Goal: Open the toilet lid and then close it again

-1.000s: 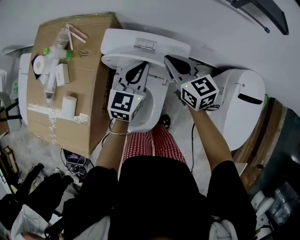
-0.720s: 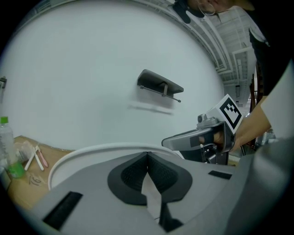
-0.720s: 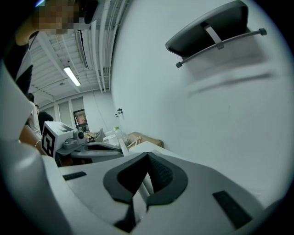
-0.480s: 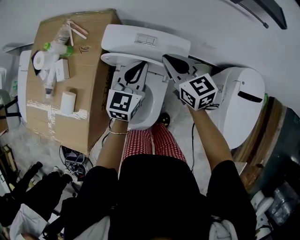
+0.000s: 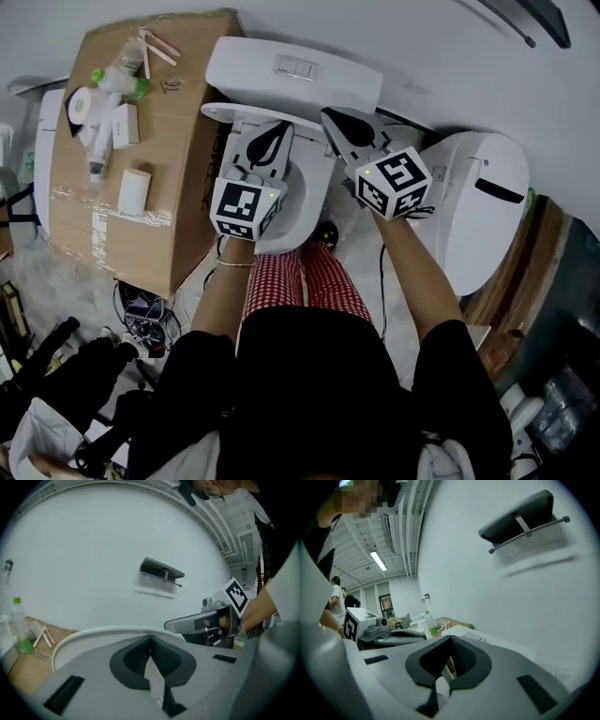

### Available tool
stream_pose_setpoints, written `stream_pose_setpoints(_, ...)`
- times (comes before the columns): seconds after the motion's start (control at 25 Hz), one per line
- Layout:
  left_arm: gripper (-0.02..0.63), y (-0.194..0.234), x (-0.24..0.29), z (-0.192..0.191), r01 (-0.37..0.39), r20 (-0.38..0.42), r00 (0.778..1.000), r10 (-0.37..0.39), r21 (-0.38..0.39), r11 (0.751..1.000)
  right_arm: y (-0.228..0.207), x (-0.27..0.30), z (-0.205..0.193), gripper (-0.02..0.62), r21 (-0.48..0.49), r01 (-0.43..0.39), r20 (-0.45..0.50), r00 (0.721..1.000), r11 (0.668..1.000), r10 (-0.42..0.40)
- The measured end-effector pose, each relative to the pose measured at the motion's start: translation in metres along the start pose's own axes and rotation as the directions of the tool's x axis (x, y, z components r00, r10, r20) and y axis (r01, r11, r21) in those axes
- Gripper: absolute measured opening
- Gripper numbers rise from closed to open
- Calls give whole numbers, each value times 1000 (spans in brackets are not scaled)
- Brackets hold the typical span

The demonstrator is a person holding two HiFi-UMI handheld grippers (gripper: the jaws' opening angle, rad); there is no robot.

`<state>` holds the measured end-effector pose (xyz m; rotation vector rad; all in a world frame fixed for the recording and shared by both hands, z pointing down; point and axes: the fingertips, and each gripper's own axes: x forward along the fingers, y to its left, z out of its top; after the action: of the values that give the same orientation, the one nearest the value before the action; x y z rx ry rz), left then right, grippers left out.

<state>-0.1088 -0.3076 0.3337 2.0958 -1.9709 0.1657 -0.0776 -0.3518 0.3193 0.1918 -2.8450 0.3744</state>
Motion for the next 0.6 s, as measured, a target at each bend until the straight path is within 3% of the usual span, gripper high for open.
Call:
stream_pose_setpoints(0.36,5,-7,-16,-6,-20,4,1000,20,-12,1000,15,-4,-5,18,-6,-34,-2,999,999,34)
stream_pose_setpoints(0.6,3,-12,-30,-12,-79,17,997,79,-31,996,30,-9,-13,18,-6,-75,-8,997,997,75)
